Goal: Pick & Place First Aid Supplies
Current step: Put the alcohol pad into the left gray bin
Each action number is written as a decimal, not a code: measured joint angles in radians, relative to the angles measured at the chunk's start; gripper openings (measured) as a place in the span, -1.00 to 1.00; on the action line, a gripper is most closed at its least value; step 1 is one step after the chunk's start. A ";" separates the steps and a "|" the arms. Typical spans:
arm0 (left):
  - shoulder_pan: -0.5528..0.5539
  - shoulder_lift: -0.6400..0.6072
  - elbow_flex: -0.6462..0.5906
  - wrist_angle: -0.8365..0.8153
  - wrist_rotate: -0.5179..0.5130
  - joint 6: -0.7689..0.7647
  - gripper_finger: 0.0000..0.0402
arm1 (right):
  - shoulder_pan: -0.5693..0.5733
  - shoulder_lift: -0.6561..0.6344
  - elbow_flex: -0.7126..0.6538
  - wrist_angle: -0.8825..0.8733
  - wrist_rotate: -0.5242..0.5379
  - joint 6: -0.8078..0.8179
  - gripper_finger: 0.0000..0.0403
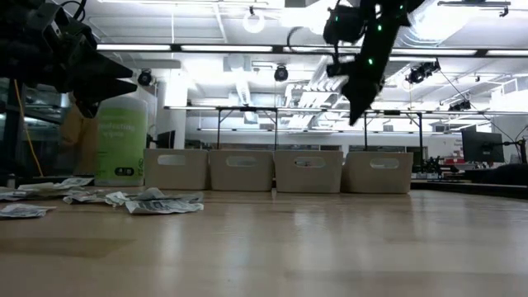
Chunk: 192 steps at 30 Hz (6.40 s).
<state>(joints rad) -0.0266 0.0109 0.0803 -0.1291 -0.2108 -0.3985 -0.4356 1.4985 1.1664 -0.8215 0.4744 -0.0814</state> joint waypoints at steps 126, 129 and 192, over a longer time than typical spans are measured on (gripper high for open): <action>0.000 0.000 0.000 0.000 -0.006 0.000 -0.25 | 0.619 0.696 0.162 0.932 -0.194 0.593 -0.44; 0.000 0.000 0.000 0.000 -0.007 0.000 -0.25 | 0.620 0.696 0.162 0.932 -0.200 0.583 -0.54; 0.000 0.000 0.000 0.000 -0.007 0.000 -0.25 | 0.183 0.684 0.410 1.036 -0.180 -0.344 -1.00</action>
<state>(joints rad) -0.0266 0.0105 0.0800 -0.1291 -0.2180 -0.3982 -0.2529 2.1822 1.5764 0.2142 0.2944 -0.4251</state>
